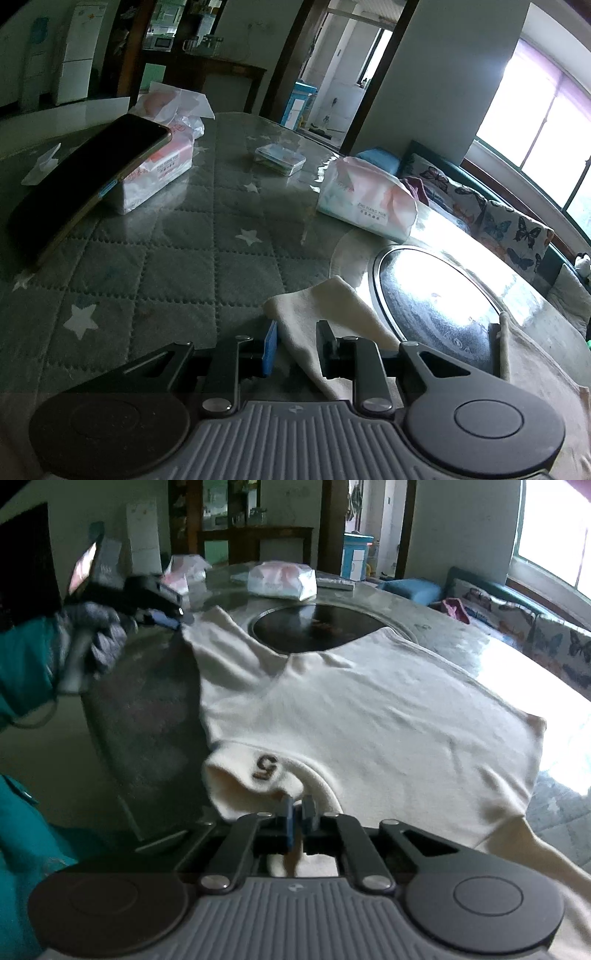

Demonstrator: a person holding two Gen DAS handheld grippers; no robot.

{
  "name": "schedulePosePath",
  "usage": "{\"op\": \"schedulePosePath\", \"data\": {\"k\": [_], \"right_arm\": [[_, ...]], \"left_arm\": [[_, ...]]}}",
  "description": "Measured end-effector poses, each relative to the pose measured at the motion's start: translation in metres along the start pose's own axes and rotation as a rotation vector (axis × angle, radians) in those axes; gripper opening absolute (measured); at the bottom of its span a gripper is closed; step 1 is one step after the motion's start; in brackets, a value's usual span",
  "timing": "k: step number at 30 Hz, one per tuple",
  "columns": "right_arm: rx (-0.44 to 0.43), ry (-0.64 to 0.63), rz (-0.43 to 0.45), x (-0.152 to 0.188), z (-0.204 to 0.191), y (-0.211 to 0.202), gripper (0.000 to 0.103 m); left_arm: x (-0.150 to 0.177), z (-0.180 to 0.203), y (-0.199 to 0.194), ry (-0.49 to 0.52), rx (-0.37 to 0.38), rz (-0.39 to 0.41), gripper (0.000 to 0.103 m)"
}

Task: Fold clothes

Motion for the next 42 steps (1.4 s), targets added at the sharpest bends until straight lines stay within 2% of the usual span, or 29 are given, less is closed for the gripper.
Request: {"op": "schedulePosePath", "data": {"k": [5,8,12,16,20,23,24,26,30,36,40,42], "right_arm": [[-0.009,-0.060,-0.042,0.005,-0.008,-0.005,0.003],[0.000,-0.092,-0.027,0.001,-0.012,-0.007,0.008],[-0.015,-0.066,0.038,-0.013,-0.012,-0.002,0.011],[-0.055,-0.049,-0.002,-0.007,-0.014,0.020,0.014],[-0.068,-0.056,0.002,-0.010,-0.017,0.016,0.016],[-0.055,-0.039,0.021,-0.012,-0.012,0.009,0.016],[-0.051,-0.030,0.031,-0.014,-0.010,0.006,0.016],[-0.046,-0.006,0.055,-0.016,-0.007,0.000,0.016],[-0.030,0.046,0.095,-0.020,0.003,-0.009,0.016],[0.029,0.097,0.128,-0.021,0.025,-0.015,0.016],[0.050,0.132,0.158,-0.019,0.037,-0.022,0.017],[0.059,0.154,0.178,-0.018,0.045,-0.024,0.021]], "left_arm": [[-0.001,0.000,0.001,0.003,-0.005,0.001,0.024],[-0.001,0.000,0.000,0.002,-0.007,0.000,0.024],[0.000,-0.001,-0.001,-0.003,-0.010,0.000,0.025],[0.000,-0.003,-0.002,-0.007,-0.009,-0.002,0.027],[-0.001,-0.004,-0.001,-0.004,-0.012,0.007,0.026],[-0.002,-0.003,0.001,-0.001,-0.007,0.013,0.022],[-0.002,-0.003,0.002,0.000,-0.003,0.013,0.010],[-0.005,-0.003,0.003,-0.019,0.013,0.004,0.005],[-0.020,0.013,-0.017,-0.059,0.116,0.026,0.004],[-0.040,0.081,-0.078,0.018,0.347,0.094,0.003],[-0.035,0.131,-0.123,0.089,0.514,0.106,0.003],[-0.026,0.156,-0.144,0.130,0.593,0.101,0.003]]}}
Point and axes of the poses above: each gripper's, at about its wrist camera, not at the fingertips, and y roughly the way its jaws point, z to its right, x to its underside, the point moved 10 cm from there along y, roughly the way its jaws point, and after that the axes turned 10 degrees about -x, right-handed, at the moved point
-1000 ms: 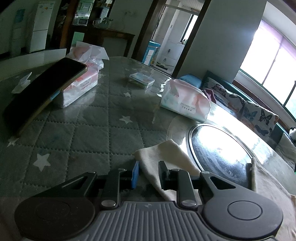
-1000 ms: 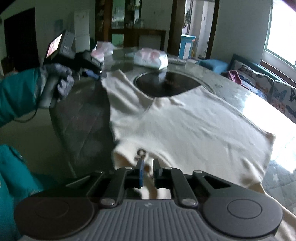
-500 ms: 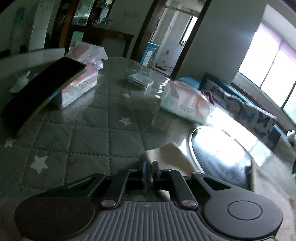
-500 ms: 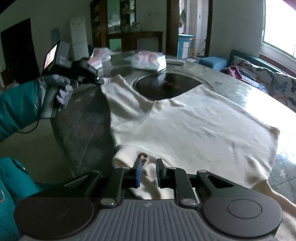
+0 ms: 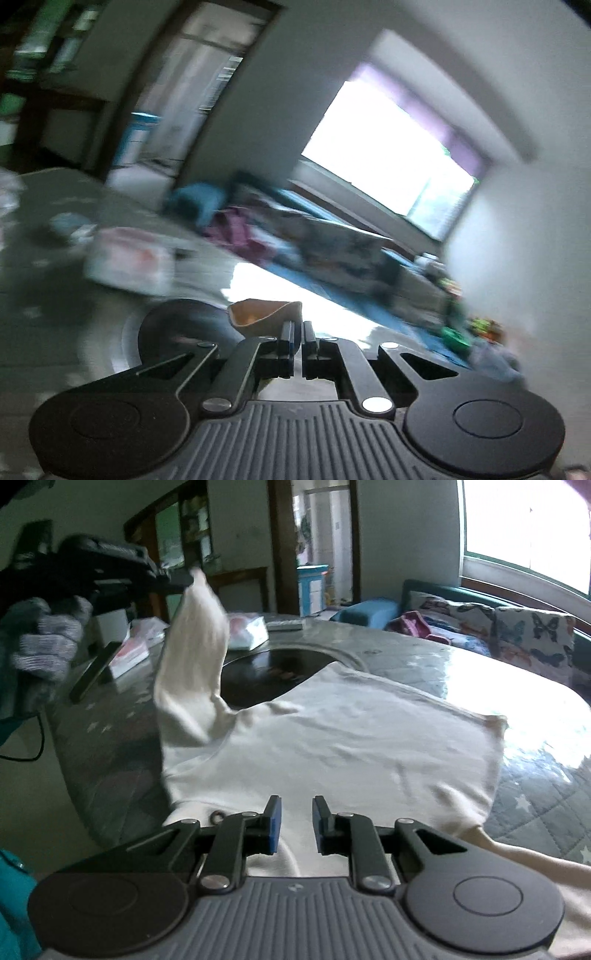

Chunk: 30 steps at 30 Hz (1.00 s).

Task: Fold clothes

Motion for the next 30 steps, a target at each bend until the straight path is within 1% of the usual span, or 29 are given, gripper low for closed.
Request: {"op": "schedulePosePath", "data": {"k": [3,6,9,12,14,15,16,18,19,22,23,24,26,30], "right_arm": [[0.011,0.034,0.023,-0.001,0.011,-0.003,0.022],[0.022,0.074,0.043,0.001,0.023,-0.006,0.022],[0.029,0.125,0.058,0.005,0.035,-0.007,0.022],[0.025,0.189,0.054,0.014,0.047,-0.006,0.023],[0.035,0.208,0.042,0.021,0.052,-0.005,0.023],[0.041,0.216,0.036,0.024,0.055,-0.004,0.023],[0.047,0.224,0.030,0.028,0.057,-0.004,0.023],[0.055,0.230,0.020,0.032,0.059,-0.007,0.024],[0.058,0.231,0.017,0.034,0.060,-0.009,0.025],[0.069,0.210,0.004,0.036,0.059,-0.020,0.030],[0.069,0.203,-0.002,0.035,0.058,-0.023,0.032],[0.073,0.195,-0.008,0.035,0.057,-0.028,0.038],[0.090,0.185,-0.011,0.033,0.057,-0.036,0.038],[0.099,0.187,0.017,0.024,0.057,-0.050,0.038]], "left_arm": [[0.020,0.044,-0.001,0.058,0.096,-0.037,0.004],[0.047,0.075,0.000,0.098,0.184,-0.094,0.004],[0.078,0.093,0.005,0.120,0.247,-0.170,0.004],[0.111,0.109,0.011,0.139,0.310,-0.257,0.005],[0.134,0.111,0.015,0.158,0.342,-0.337,0.006],[0.144,0.111,0.016,0.169,0.354,-0.376,0.008],[0.152,0.109,0.017,0.182,0.356,-0.403,0.011],[0.158,0.097,0.017,0.209,0.352,-0.417,0.012],[0.160,0.090,0.017,0.223,0.345,-0.420,0.015],[0.153,0.060,0.018,0.269,0.266,-0.380,0.018],[0.149,0.045,0.020,0.278,0.222,-0.365,0.018],[0.146,0.032,0.021,0.281,0.190,-0.358,0.018],[0.140,0.008,0.023,0.286,0.129,-0.346,0.018],[0.141,-0.020,0.021,0.286,0.082,-0.363,0.018]]}}
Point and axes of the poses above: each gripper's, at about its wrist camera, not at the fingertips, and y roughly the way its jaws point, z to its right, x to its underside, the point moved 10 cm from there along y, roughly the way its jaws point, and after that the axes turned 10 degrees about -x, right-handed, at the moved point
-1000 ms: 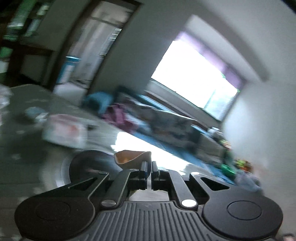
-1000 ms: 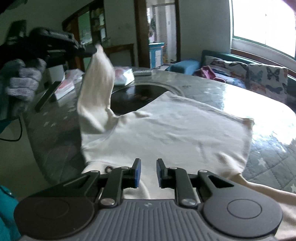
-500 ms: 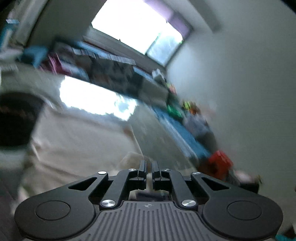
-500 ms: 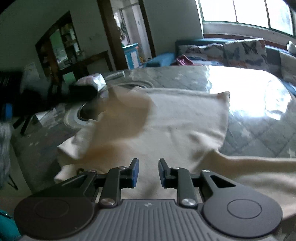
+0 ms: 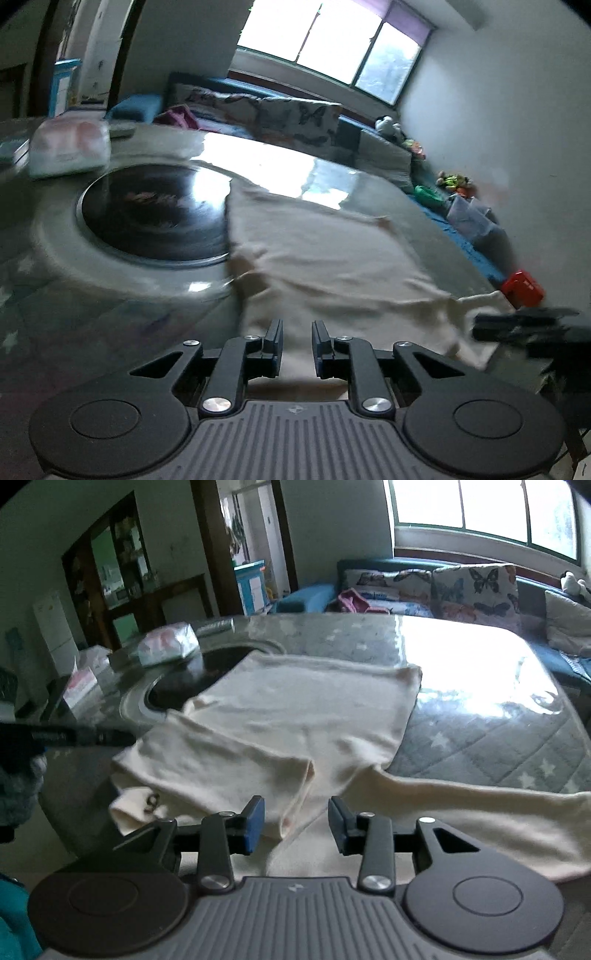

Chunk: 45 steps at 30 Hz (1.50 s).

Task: Fold clothes

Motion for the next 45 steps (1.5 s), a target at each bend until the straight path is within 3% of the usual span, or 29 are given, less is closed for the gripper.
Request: {"op": "schedulePosePath", "data": {"k": [7,15,18,23,28,35,38,42,45], "right_arm": [[0.016,-0.029,0.035,-0.022,0.000,0.017,0.037],[0.032,-0.050,0.005,-0.022,0.003,0.052,0.036],[0.045,-0.063,-0.003,-0.020,0.003,0.060,0.036],[0.052,-0.063,-0.023,-0.013,0.007,0.070,0.036],[0.067,-0.109,-0.016,-0.016,0.004,0.066,0.036],[0.081,-0.214,-0.003,-0.017,-0.017,0.051,0.036],[0.091,-0.244,0.018,-0.015,-0.027,0.040,0.036],[0.063,-0.261,-0.009,-0.001,-0.038,0.035,0.035],[0.093,-0.305,-0.050,0.014,-0.041,0.037,0.031]], "left_arm": [[0.019,0.005,0.000,0.061,0.018,-0.060,0.018],[-0.028,0.009,0.018,0.030,0.030,0.027,0.018],[-0.038,0.013,0.036,0.032,0.032,0.036,0.018],[-0.033,-0.009,0.055,-0.021,-0.036,0.003,0.014],[-0.025,-0.023,0.045,-0.033,-0.081,-0.001,0.016],[-0.034,0.004,0.029,0.021,-0.030,0.053,0.015],[-0.031,0.020,0.032,0.063,-0.001,0.048,0.015],[-0.020,0.027,0.041,0.084,0.003,0.020,0.016],[-0.012,0.032,0.045,0.111,-0.002,0.002,0.016]]}}
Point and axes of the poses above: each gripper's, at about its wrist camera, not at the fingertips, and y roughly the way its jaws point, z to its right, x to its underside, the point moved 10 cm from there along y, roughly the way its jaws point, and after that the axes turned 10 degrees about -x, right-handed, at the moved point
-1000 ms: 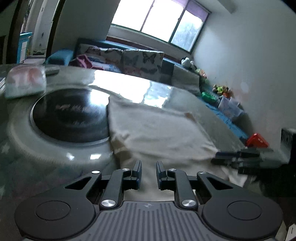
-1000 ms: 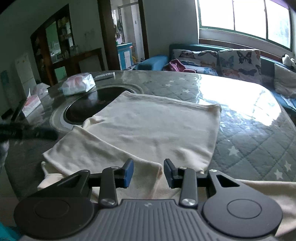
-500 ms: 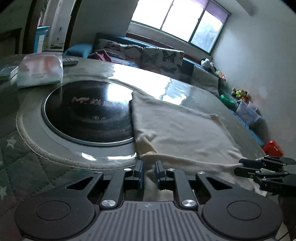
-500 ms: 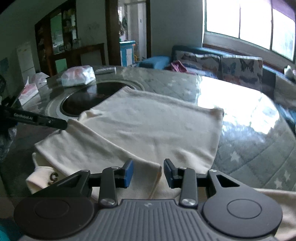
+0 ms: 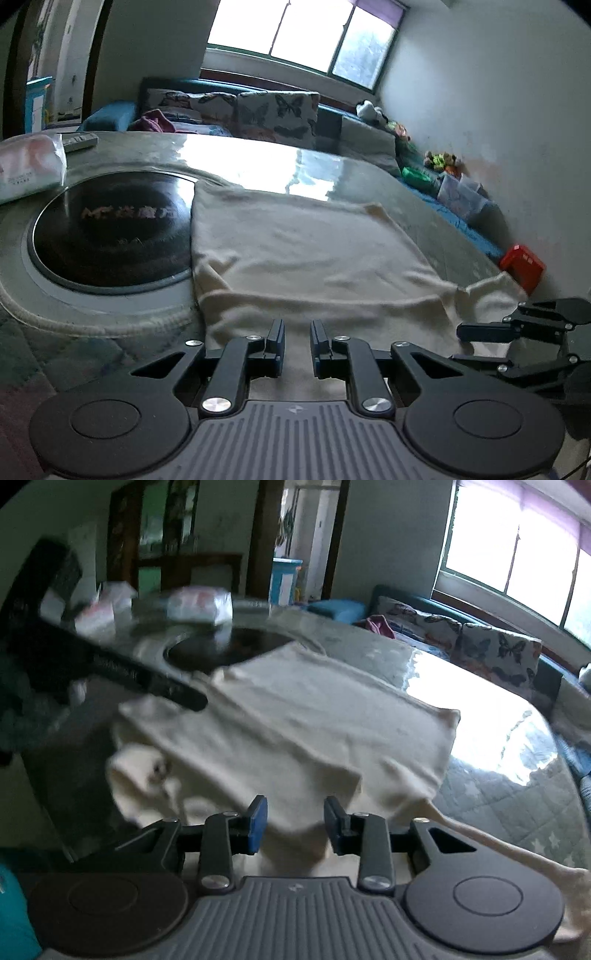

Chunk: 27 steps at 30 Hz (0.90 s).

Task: Fold clothes

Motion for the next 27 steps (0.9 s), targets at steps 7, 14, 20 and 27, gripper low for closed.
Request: {"op": "schedulePosePath", "data": {"k": [7,14,20,27], "right_arm": [[0.044,0.167,0.070,0.012,0.023,-0.038,0.031],[0.276,0.408,0.092,0.057,0.106,-0.074,0.031],[0.469,0.569,0.106,0.100,0.178,-0.102,0.031],[0.556,0.701,0.149,0.123,0.227,-0.112,0.032]], "left_arm": [[0.002,0.018,-0.003,0.048,0.018,0.002,0.023],[0.000,0.057,0.000,0.084,0.085,0.008,0.029],[0.002,0.087,0.005,0.126,0.127,-0.003,0.032],[0.007,0.110,0.012,0.168,0.138,-0.019,0.040]]}}
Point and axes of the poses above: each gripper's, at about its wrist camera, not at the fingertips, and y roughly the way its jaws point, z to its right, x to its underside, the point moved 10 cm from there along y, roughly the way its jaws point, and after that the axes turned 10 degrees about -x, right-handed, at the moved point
